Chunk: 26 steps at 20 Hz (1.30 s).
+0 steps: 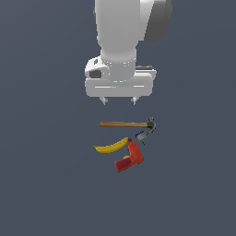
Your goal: Pick up a designated object from a clutter of objects.
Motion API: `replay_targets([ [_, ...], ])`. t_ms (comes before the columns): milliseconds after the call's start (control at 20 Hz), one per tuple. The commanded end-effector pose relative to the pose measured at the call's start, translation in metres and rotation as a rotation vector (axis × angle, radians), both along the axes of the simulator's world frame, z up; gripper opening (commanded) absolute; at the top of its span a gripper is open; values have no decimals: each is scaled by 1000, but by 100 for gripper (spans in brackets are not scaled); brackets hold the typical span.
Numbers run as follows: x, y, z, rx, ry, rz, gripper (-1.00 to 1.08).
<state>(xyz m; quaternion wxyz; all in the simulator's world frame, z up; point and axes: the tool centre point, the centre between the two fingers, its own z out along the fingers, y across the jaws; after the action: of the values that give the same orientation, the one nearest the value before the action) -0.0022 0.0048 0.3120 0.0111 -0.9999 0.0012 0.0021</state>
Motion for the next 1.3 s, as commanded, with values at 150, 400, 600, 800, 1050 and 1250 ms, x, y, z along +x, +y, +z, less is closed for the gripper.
replay_targets([
  [150, 0, -3, -1, -3, 5, 2, 108],
  [400, 1, -7, -2, -7, 11, 4, 108],
  [600, 2, -7, -4, -7, 10, -8, 108],
  [800, 7, -7, -9, -8, 8, -38, 108],
  [1050, 17, -6, -20, -11, 3, -102, 108],
  [1250, 27, -6, -33, -15, -3, -175, 108],
])
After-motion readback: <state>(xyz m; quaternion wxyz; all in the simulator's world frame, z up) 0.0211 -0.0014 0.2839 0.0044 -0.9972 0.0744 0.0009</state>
